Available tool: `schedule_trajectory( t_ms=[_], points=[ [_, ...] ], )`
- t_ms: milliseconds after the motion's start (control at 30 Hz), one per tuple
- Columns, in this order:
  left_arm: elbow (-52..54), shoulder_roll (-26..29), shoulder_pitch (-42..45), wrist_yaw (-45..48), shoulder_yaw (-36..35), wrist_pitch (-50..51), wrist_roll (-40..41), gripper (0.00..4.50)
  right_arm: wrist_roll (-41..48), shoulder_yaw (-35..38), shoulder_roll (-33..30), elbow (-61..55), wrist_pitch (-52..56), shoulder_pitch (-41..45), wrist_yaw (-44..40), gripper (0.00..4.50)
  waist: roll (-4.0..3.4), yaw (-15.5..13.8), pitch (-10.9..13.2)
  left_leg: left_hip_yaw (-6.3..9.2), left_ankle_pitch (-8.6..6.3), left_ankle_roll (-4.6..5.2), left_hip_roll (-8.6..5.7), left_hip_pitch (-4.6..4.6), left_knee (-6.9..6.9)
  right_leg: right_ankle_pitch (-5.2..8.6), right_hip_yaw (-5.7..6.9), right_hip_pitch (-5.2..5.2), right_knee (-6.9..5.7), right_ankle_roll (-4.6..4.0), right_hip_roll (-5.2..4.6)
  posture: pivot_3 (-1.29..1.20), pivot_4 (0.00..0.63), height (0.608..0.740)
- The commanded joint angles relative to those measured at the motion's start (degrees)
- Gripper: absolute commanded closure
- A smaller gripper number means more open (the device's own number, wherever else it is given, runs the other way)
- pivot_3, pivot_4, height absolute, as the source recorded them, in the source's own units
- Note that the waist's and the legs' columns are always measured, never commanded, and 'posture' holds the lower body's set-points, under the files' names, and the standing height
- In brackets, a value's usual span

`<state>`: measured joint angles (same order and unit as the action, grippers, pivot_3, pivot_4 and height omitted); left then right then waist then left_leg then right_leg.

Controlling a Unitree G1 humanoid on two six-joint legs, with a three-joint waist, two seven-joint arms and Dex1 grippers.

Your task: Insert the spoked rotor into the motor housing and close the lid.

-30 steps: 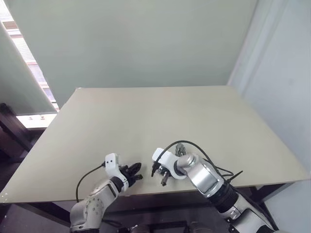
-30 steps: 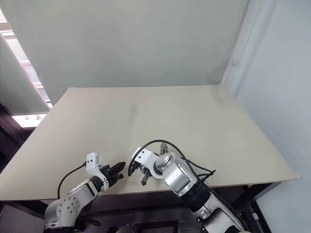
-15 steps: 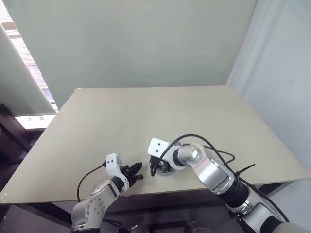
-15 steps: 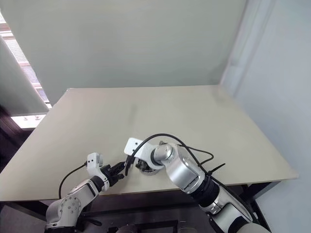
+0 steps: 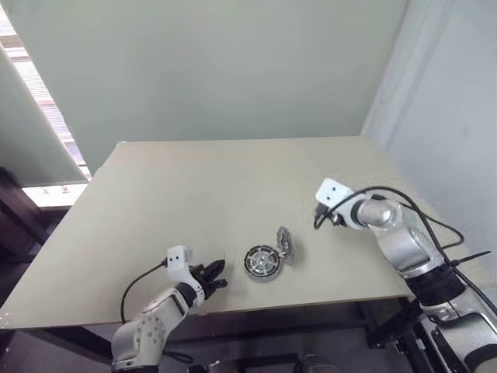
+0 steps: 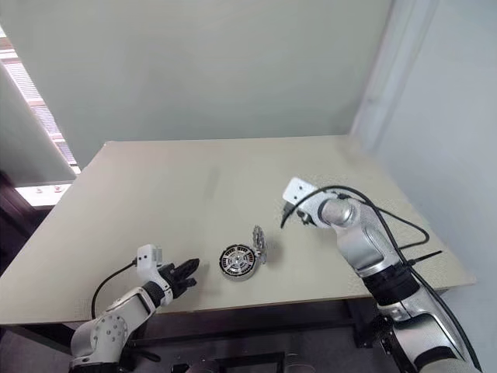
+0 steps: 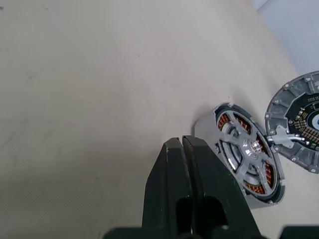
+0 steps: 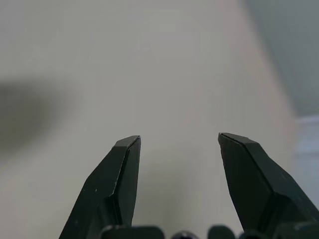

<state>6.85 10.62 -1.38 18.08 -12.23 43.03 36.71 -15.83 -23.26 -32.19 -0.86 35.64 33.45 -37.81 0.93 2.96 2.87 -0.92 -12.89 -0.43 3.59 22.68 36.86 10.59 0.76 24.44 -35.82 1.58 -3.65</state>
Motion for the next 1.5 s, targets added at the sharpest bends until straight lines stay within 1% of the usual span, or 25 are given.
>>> schedule_trajectory(
  t_ms=[33, 133, 267, 400, 533, 733, 800, 867, 900, 933, 967, 1067, 1167, 1400, 1500],
  points=[
    [1.08, 0.44, 1.15, 0.42, -0.37, -0.96, 0.03, 4.5, 1.96, -0.99, 2.44, -1.65, -1.29, -0.71, -2.63, 1.78, -0.01, -0.02, 0.01, 0.02, 0.0, 0.01, 0.0, 0.01, -0.01, 0.0, 0.0, 0.01, -0.01, 0.0, 0.01, 0.0, 0.0, 0.74],
    [1.41, 0.81, 1.11, 0.41, -0.55, -0.68, 0.1, 4.5, 4.6, -1.72, 7.3, -2.93, 0.37, -2.95, -3.59, 1.78, 0.0, -0.1, 0.01, 0.04, 0.01, 0.01, 0.0, 0.01, 0.02, 0.0, 0.0, -0.03, 0.01, 0.0, 0.03, 0.0, 0.0, 0.74],
    [1.91, 1.25, 0.89, 0.32, -0.71, -0.42, 0.35, 4.5, 6.5, -2.63, 13.74, -2.33, 1.14, -4.16, -2.81, 1.78, 0.0, -0.11, 0.01, 0.04, 0.0, 0.01, 0.0, 0.03, 0.11, 0.0, -0.01, -0.07, 0.02, 0.0, 0.02, 0.0, 0.0, 0.74],
    [2.66, 1.44, 0.43, 0.18, -0.74, -0.13, 0.56, 4.5, 7.22, -3.18, 18.27, 0.01, 0.92, -4.03, -1.92, 1.78, 0.0, -0.12, 0.0, 0.03, -0.01, -0.02, 0.01, 0.03, 0.2, 0.0, -0.01, -0.1, 0.02, 0.01, 0.0, 0.0, 0.0, 0.74],
    [3.36, 1.64, -0.03, 0.06, -0.93, 0.16, 0.74, 4.5, 7.56, -3.77, 21.0, 3.68, -0.8, -3.73, -1.31, 1.78, 0.0, -0.12, 0.0, 0.02, -0.11, -0.2, 0.02, 0.02, 0.21, 0.0, 0.0, -0.09, 0.0, 0.0, 0.0, 0.0, 0.0, 0.74],
    [4.47, 1.78, -0.81, -0.3, -1.21, 0.45, 0.93, 4.5, 9.13, -1.83, 21.69, 6.98, -3.33, -3.62, -1.44, 1.78, 0.0, -0.12, 0.0, 0.02, -0.05, -0.1, 0.02, 0.03, 0.17, 0.0, -0.01, -0.08, -0.01, 0.0, 0.01, 0.0, 0.0, 0.74],
    [4.63, 1.81, -1.02, -0.38, -1.22, 0.48, 0.87, 4.5, 10.83, -1.16, 20.97, 6.58, -2.92, -3.49, -3.57, 1.41, 0.0, -0.12, 0.0, 0.03, -0.03, -0.07, 0.01, 0.03, 0.16, 0.0, -0.01, -0.08, -0.01, 0.0, 0.01, 0.0, 0.0, 0.74],
    [4.63, 1.84, -1.11, -0.43, -1.2, 0.47, 0.79, 4.5, 12.63, -0.49, 20.2, 5.95, -2.55, -3.3, -5.79, 0.86, 0.0, -0.12, 0.0, 0.03, -0.01, -0.03, 0.01, 0.03, 0.15, 0.0, 0.0, -0.08, 0.0, 0.0, 0.01, 0.0, 0.0, 0.74],
    [4.56, 1.85, -1.06, -0.45, -1.2, 0.46, 0.78, 4.5, 13.34, -0.16, 20.01, 5.8, -2.42, -3.17, -6.44, 0.45, 0.0, -0.12, 0.0, 0.03, -0.01, -0.03, 0.01, 0.03, 0.15, 0.0, -0.01, -0.08, 0.0, 0.0, 0.01, 0.0, 0.0, 0.74],
    [4.51, 1.86, -1.02, -0.46, -1.2, 0.46, 0.77, 4.5, 14.04, 0.11, 19.84, 5.68, -2.46, -3.05, -6.98, 0.15, 0.0, -0.11, 0.0, 0.03, -0.01, -0.02, 0.01, 0.03, 0.15, 0.0, 0.0, -0.08, -0.01, 0.0, 0.01, 0.0, 0.0, 0.74],
    [4.42, 1.88, -0.94, -0.46, -1.2, 0.45, 0.76, 4.5, 14.78, 0.49, 19.75, 5.58, -2.46, -2.92, -7.44, 0.02, 0.0, -0.11, 0.0, 0.02, -0.01, -0.02, 0.02, 0.03, 0.15, 0.0, 0.0, -0.07, -0.01, 0.0, 0.01, 0.0, 0.0, 0.74],
    [4.19, 1.78, -0.69, -0.46, -0.93, 0.35, 0.59, 4.5, 18.73, 2.2, 18.87, 4.83, -3.05, -2.85, -11.49, 0.02, 0.0, -0.11, 0.0, 0.02, -0.01, -0.02, 0.02, 0.02, 0.15, 0.0, 0.0, -0.07, -0.01, 0.0, 0.01, 0.0, 0.0, 0.74],
    [3.91, 1.84, -0.37, -0.4, -0.85, 0.36, 0.51, 4.5, 20.54, 3.65, 19.25, 6.33, -5.01, -2.87, -12.07, 0.02, 0.0, -0.11, 0.0, 0.02, -0.01, -0.02, 0.02, 0.02, 0.15, 0.0, 0.0, -0.07, -0.01, 0.0, 0.01, 0.0, 0.0, 0.74],
    [4.14, 2.0, -0.29, -0.33, -0.66, 0.59, 0.47, 4.5, 21.48, 4.21, 19.83, 13.99, -10.26, -1.77, -13.42, 0.02, 0.0, -0.12, 0.0, 0.02, -0.01, -0.02, 0.02, 0.02, 0.15, 0.0, -0.01, -0.08, -0.01, 0.0, 0.02, 0.0, 0.0, 0.74],
    [4.72, 2.31, -0.55, -0.33, -0.85, 0.85, 0.66, 4.5, 20.3, 3.37, 20.0, 17.71, -13.63, -1.11, -13.6, 0.02, 0.0, -0.11, 0.0, 0.02, 0.0, -0.02, 0.01, 0.03, 0.15, 0.0, -0.01, -0.08, -0.01, 0.0, 0.02, 0.0, 0.0, 0.74]
  ],
)
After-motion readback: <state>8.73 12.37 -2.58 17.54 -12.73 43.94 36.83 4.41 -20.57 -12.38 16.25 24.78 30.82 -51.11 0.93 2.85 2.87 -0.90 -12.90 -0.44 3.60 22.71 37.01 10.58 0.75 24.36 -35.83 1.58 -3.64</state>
